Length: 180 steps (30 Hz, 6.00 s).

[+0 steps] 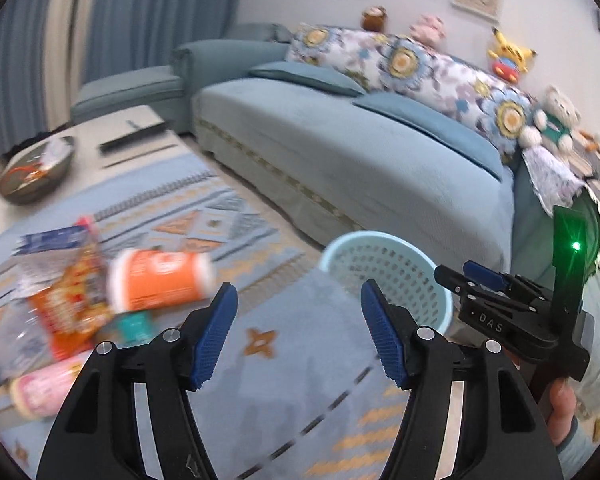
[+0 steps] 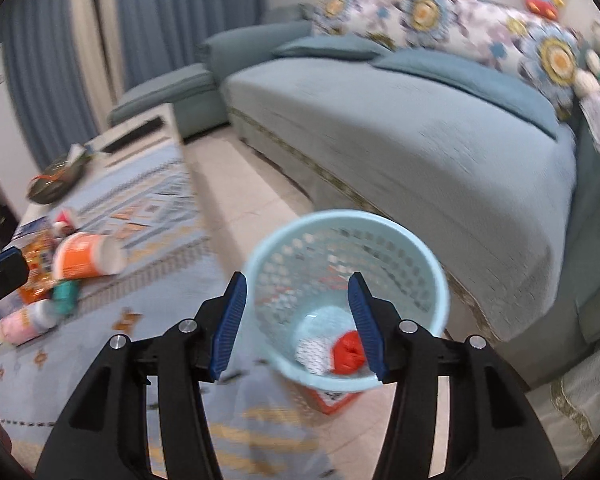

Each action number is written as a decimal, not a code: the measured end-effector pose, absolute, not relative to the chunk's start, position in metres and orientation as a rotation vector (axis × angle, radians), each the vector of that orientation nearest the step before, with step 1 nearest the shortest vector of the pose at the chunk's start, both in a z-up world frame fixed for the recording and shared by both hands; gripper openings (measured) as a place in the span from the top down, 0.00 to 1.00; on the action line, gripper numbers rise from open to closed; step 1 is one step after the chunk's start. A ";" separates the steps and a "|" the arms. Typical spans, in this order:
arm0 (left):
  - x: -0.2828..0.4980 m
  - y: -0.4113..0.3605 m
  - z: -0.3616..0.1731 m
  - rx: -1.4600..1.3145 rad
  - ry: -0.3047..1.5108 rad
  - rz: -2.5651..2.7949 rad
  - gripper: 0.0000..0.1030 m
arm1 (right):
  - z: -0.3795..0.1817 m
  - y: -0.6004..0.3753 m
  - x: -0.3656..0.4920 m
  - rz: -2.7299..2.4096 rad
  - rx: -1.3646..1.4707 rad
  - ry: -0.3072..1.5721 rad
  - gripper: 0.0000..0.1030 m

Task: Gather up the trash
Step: 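Move both open tools back toward the trash on the rug, then grasp the pink packet with left tool while right tool grasps pink bottle, then carry both items to the blue basket and open both tools over it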

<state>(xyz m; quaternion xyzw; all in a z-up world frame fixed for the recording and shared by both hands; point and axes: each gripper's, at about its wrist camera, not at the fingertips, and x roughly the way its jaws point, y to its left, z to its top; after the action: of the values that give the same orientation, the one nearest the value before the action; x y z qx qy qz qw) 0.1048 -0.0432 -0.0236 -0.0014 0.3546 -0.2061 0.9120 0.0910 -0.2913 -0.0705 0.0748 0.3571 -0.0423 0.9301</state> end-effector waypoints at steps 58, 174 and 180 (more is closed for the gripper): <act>-0.005 0.359 -0.138 -0.368 0.878 0.240 0.33 | -0.120 0.056 0.065 0.950 -0.585 0.813 0.16; 0.156 -0.222 -0.128 0.156 0.901 -0.670 0.34 | -0.184 -0.419 0.109 -0.207 0.417 1.003 0.53; 0.144 -0.190 -0.112 0.116 0.873 -0.659 0.34 | -0.158 -0.408 0.098 -0.183 0.379 0.939 0.52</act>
<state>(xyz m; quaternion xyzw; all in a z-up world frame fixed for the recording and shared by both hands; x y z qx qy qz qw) 0.1440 -0.1905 -0.1117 0.0552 0.4150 -0.3133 0.8524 0.0977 -0.4078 -0.1581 0.1812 0.4491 -0.0873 0.8705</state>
